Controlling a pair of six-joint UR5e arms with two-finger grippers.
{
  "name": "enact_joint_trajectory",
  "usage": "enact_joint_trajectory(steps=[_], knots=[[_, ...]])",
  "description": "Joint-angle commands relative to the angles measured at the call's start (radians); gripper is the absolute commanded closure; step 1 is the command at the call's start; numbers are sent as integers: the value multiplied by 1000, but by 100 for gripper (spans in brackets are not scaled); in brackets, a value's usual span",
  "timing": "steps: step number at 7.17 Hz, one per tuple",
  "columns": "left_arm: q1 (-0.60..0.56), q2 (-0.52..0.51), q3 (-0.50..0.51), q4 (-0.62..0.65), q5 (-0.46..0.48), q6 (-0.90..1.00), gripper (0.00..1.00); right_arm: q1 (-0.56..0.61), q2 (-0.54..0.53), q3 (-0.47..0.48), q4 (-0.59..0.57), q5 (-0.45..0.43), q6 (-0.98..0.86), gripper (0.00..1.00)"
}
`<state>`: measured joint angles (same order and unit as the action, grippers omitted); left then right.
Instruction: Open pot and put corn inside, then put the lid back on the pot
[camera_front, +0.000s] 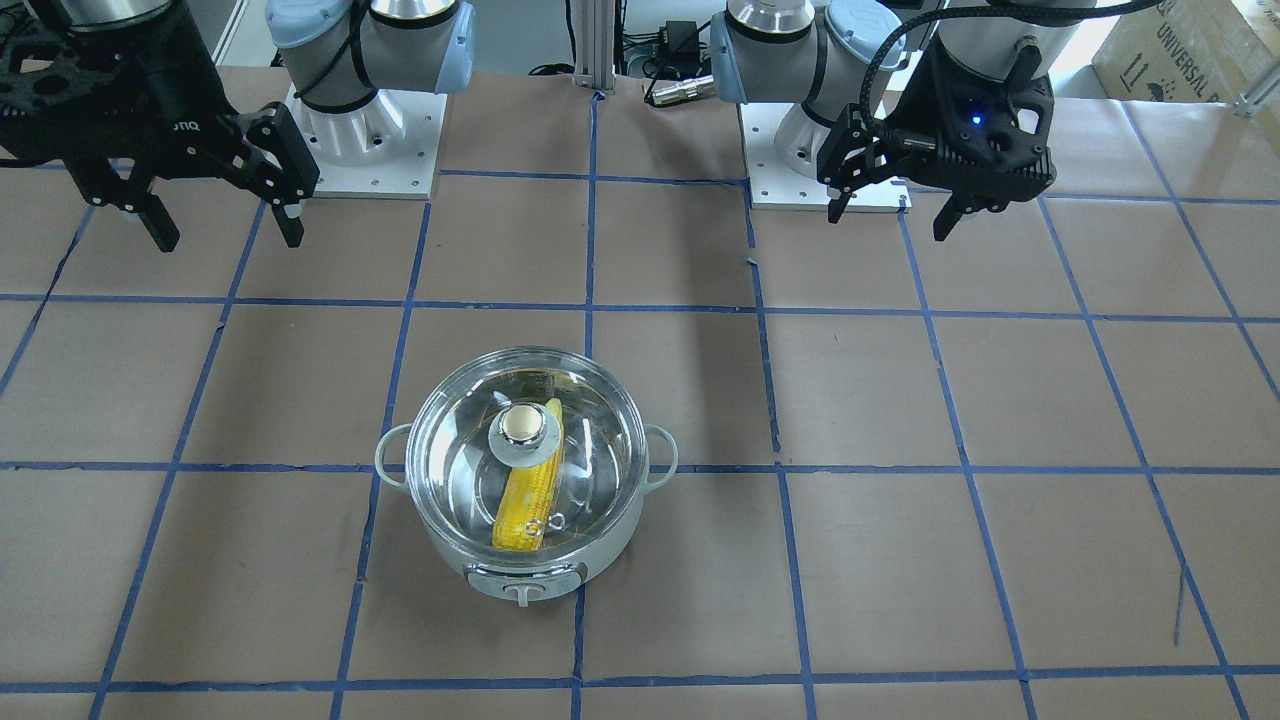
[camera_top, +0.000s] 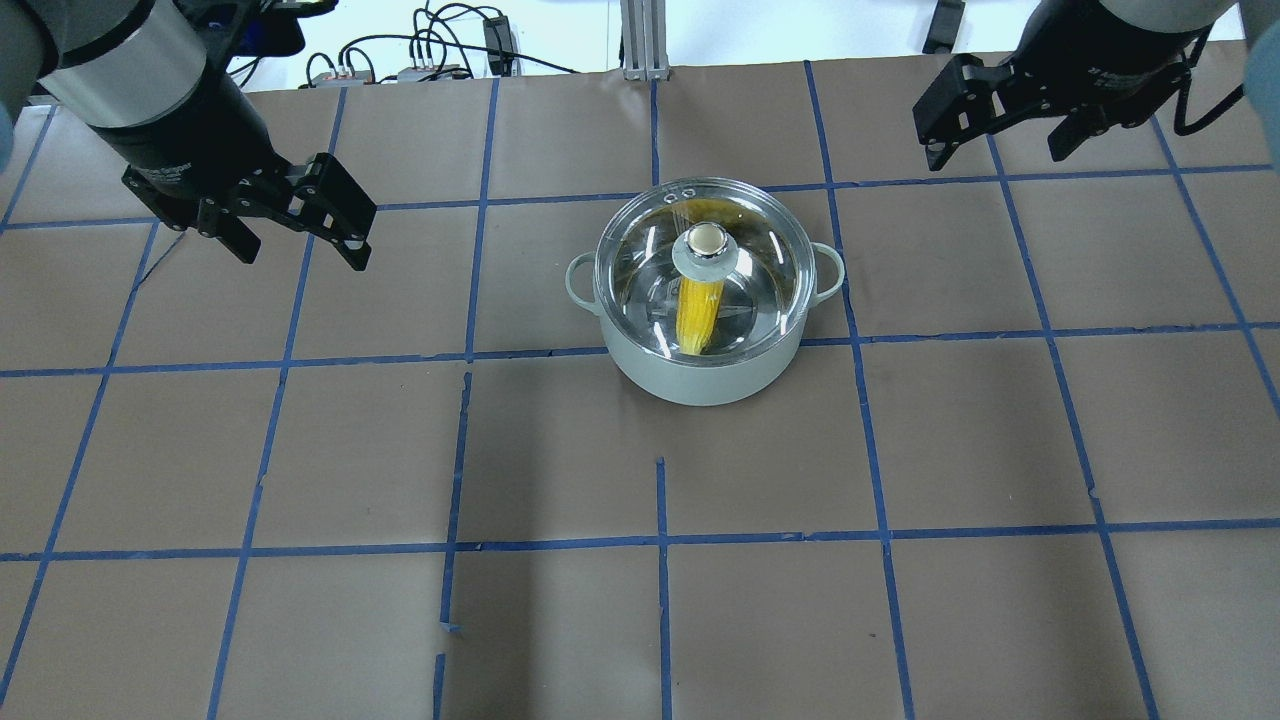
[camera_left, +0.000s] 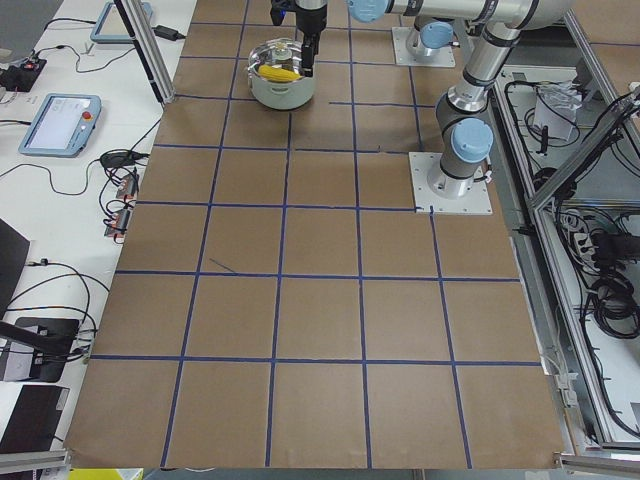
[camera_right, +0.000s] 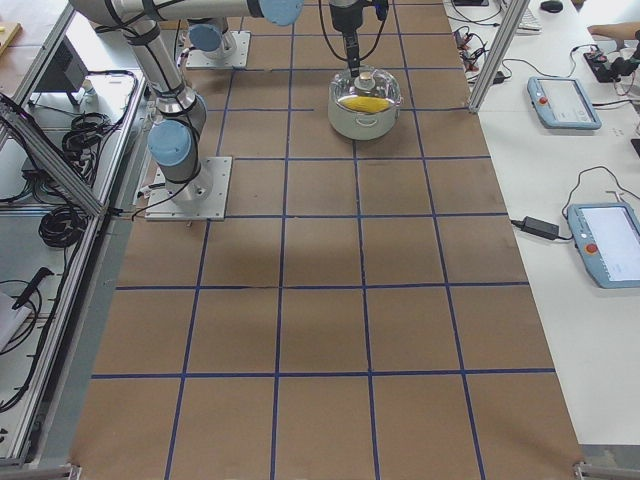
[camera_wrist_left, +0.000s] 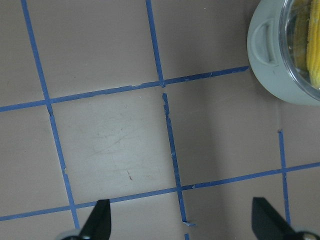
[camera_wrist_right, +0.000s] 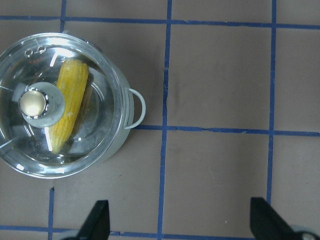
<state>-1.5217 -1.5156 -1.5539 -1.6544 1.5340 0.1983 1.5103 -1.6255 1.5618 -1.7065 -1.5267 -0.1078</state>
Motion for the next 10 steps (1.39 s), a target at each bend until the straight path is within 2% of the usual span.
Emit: enact_joint_trajectory(steps=[1, 3, 7, 10], knots=[[0, 0, 0, 2, 0, 1, 0, 1, 26, -5, 36, -6, 0, 0], [0, 0, 0, 2, 0, 1, 0, 1, 29, -14, 45, -29, 3, 0], [0, 0, 0, 2, 0, 1, 0, 2, 24, -74, 165, -35, 2, 0], [0, 0, 2, 2, 0, 6, 0, 2, 29, -77, 165, -35, 2, 0]])
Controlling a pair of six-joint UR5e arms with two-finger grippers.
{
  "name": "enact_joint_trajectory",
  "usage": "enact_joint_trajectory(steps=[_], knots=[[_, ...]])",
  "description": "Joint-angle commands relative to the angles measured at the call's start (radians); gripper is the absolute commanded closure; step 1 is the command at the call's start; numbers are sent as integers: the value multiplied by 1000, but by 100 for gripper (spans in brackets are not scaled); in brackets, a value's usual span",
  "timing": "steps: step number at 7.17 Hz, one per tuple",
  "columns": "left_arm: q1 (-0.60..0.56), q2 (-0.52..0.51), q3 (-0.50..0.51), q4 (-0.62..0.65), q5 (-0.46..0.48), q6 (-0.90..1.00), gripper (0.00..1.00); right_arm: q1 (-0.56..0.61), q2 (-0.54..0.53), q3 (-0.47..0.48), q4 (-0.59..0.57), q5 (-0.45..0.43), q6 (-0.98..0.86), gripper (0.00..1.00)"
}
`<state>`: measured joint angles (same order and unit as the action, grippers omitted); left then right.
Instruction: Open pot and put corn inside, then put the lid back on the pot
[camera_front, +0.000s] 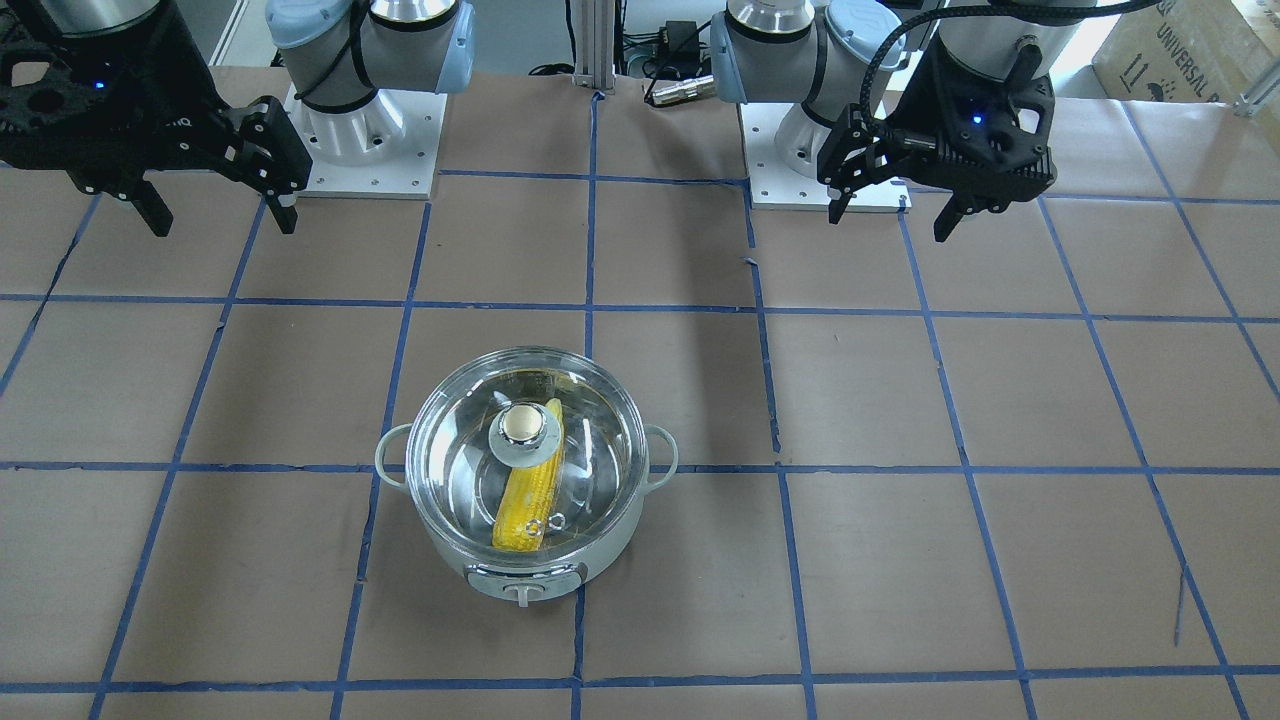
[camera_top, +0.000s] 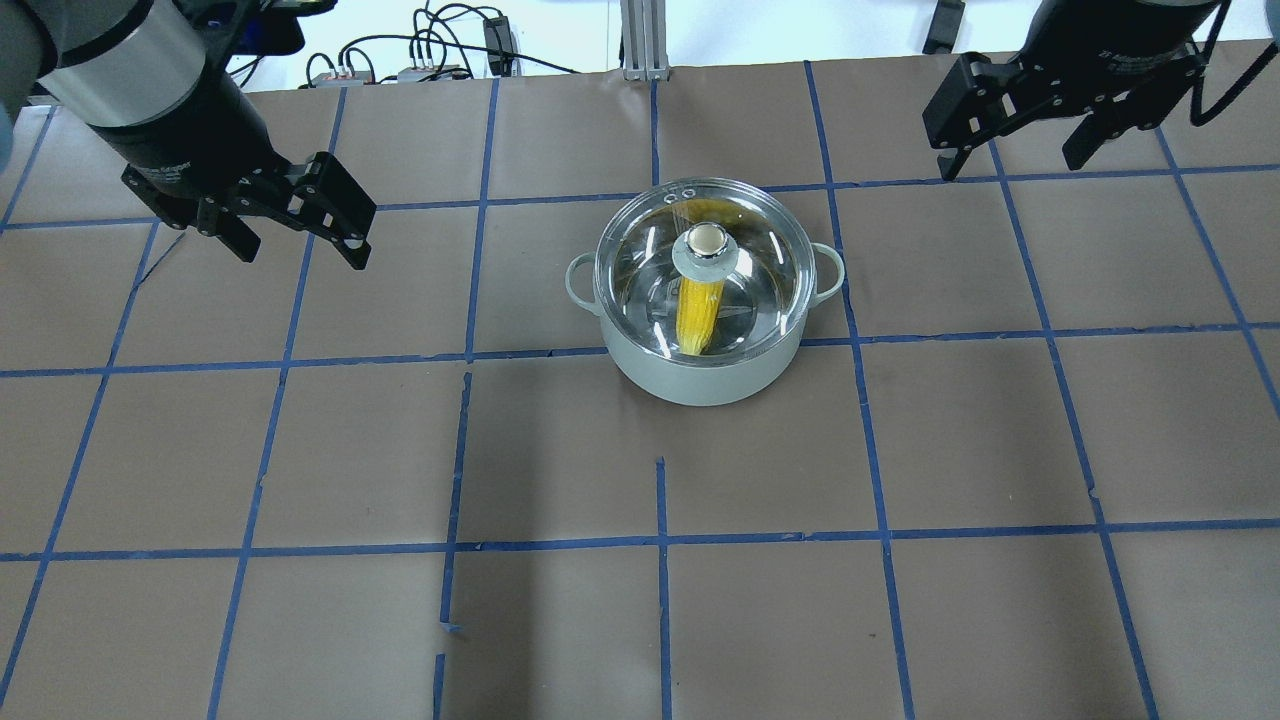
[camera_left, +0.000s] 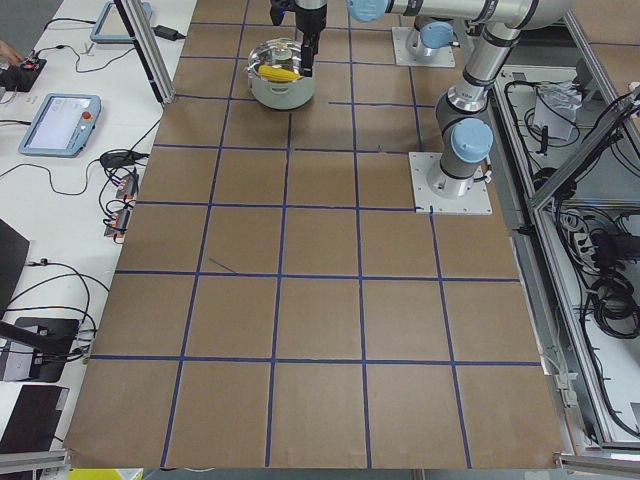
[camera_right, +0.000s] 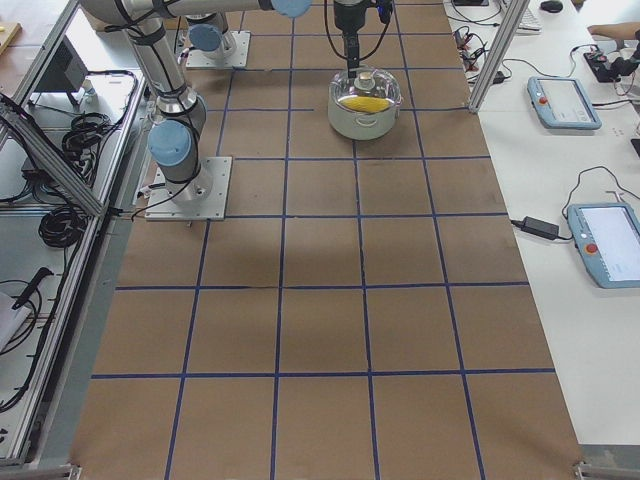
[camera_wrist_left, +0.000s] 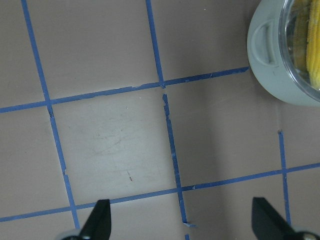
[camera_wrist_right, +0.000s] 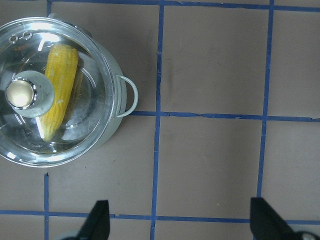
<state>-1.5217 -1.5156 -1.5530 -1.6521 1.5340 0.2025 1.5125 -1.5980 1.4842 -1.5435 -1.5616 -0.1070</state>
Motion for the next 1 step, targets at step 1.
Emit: enact_joint_trajectory(steps=[1], knots=[[0, 0, 1, 0, 2, 2, 0, 0, 3, 2, 2, 0, 1, 0]])
